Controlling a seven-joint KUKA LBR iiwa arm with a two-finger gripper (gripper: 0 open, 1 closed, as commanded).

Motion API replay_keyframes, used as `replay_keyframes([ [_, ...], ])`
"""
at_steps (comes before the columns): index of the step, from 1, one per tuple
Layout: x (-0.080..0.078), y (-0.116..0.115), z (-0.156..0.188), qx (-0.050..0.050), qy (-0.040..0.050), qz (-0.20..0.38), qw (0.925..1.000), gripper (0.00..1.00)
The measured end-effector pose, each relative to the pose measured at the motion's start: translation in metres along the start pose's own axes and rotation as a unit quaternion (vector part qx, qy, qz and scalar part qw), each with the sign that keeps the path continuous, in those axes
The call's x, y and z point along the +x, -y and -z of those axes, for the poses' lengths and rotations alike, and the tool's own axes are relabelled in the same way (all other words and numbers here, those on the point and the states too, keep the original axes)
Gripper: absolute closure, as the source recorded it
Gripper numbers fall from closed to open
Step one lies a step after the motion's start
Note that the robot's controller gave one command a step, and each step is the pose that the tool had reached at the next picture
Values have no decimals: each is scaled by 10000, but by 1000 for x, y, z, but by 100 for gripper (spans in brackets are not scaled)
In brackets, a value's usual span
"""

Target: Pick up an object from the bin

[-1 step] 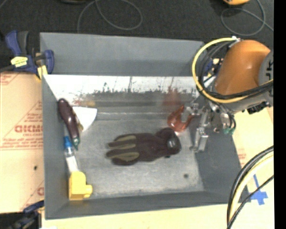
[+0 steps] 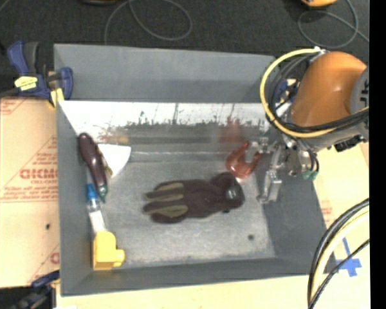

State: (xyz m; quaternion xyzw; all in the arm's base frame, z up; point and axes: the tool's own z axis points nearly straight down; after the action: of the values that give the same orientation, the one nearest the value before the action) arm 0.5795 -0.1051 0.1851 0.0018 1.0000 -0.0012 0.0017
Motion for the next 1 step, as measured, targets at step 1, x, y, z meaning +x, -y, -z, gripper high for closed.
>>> replay_keyframes([
  [1, 13, -12, -32, -2, 23, -314, 9995, 0],
])
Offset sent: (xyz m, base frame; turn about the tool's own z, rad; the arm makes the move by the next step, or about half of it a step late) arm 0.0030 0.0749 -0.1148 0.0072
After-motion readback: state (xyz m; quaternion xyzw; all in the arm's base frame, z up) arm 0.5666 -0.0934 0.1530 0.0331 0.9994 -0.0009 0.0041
